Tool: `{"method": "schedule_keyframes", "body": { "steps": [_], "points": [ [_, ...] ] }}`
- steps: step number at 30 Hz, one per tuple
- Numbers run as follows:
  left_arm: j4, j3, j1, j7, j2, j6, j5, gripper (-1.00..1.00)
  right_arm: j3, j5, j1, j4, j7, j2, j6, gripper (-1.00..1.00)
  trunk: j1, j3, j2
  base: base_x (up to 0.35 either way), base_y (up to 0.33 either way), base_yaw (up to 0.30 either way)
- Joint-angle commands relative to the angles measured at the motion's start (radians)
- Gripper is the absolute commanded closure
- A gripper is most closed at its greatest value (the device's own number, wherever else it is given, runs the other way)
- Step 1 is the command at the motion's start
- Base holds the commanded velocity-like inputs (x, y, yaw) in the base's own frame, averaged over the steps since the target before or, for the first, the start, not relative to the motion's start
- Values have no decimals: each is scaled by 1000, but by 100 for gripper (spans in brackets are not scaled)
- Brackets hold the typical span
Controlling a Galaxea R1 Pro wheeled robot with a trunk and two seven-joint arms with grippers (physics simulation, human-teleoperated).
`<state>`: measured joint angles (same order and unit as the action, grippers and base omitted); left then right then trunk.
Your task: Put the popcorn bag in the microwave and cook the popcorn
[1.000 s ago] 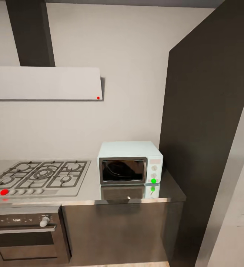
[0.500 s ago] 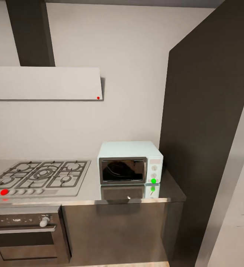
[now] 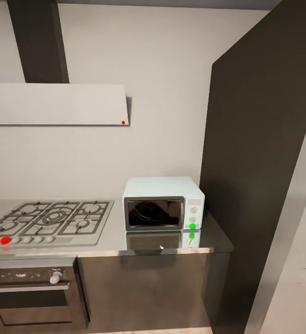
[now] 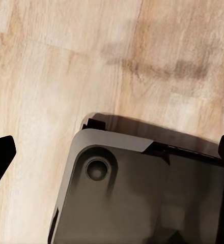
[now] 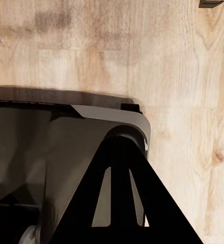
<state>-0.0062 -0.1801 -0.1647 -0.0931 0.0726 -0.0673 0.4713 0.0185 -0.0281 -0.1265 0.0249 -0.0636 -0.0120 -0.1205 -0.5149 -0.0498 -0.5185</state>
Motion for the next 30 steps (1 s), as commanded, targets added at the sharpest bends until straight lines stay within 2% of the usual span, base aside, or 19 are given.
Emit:
{"method": "schedule_keyframes", "body": {
  "steps": [1,30],
  "points": [
    [2,-9,-1,-4,1,-3,10,-100,1,-3,-1,3,-2,0,-5,100,0,0,-1,0,0,0],
    [2,-8,0,-4,1,-3,10,-100,1,-3,-1,3,-2,0,-5,100,0,0,-1,0,0,0]
  ]
}}
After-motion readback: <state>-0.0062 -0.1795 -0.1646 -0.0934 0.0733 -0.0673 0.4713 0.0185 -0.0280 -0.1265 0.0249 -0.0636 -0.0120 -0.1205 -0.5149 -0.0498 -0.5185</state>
